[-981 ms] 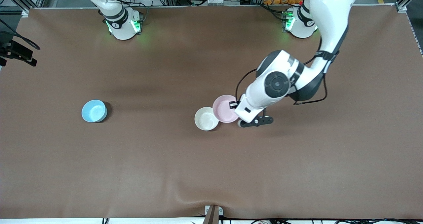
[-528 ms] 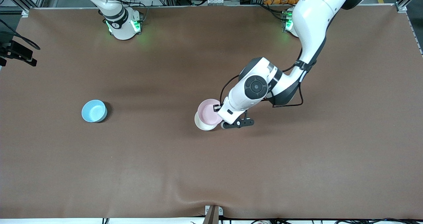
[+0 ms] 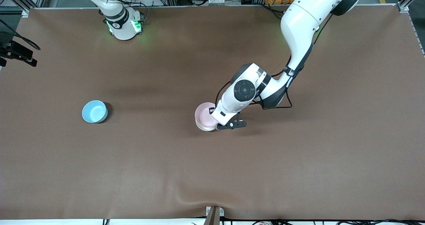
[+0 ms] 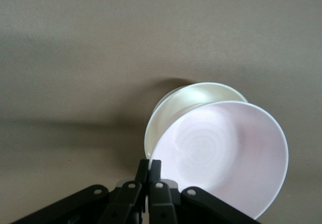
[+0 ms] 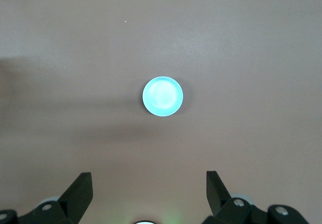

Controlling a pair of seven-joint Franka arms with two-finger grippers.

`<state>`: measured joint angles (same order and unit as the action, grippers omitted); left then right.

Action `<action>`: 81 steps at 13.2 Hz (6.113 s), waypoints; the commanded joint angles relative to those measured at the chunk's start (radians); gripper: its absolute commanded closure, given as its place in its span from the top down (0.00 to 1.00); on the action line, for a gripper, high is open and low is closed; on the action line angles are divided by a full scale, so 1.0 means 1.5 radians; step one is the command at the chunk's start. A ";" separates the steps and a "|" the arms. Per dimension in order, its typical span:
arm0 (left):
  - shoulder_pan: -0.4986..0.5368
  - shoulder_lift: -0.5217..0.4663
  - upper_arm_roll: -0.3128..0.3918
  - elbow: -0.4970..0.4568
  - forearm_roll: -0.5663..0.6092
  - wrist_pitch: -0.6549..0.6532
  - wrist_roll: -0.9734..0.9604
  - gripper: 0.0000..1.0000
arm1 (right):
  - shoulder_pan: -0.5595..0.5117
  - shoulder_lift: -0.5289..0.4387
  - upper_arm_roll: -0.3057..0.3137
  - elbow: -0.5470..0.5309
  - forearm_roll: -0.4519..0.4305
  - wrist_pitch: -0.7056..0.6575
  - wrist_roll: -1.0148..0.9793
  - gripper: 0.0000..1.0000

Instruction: Stack pink and blue bowls on white bowl

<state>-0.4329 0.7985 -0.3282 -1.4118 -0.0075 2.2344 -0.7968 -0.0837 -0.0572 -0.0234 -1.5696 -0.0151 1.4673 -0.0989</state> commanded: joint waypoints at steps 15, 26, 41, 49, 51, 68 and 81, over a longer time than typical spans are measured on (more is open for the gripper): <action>0.052 -0.104 0.019 0.018 0.011 -0.119 -0.010 1.00 | -0.007 0.006 0.005 0.003 -0.004 0.002 -0.011 1.00; 0.292 -0.389 0.016 0.017 0.092 -0.453 0.143 1.00 | -0.096 0.185 0.003 0.007 -0.010 0.011 -0.020 1.00; 0.430 -0.475 0.009 0.009 0.023 -0.513 0.385 1.00 | -0.127 0.318 0.007 -0.268 0.067 0.427 -0.073 0.92; 0.274 -0.553 0.161 -0.084 0.023 -0.514 0.388 1.00 | -0.129 0.342 0.007 -0.294 0.070 0.476 -0.074 0.17; 0.275 -0.560 0.158 -0.091 0.024 -0.514 0.388 1.00 | -0.128 0.342 0.007 -0.294 0.070 0.476 -0.073 0.00; 0.281 -0.568 0.158 -0.092 0.023 -0.516 0.398 1.00 | 0.225 0.183 0.064 -0.212 0.238 0.262 0.514 0.00; 0.281 -0.570 0.159 -0.092 0.023 -0.518 0.398 1.00 | 0.410 0.328 0.064 -0.204 0.387 0.621 0.684 0.00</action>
<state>-0.0118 -0.0328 -0.0945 -1.5314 0.0415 1.4611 -0.2194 0.5109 0.4075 0.0850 -1.8959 0.5261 2.3662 0.9195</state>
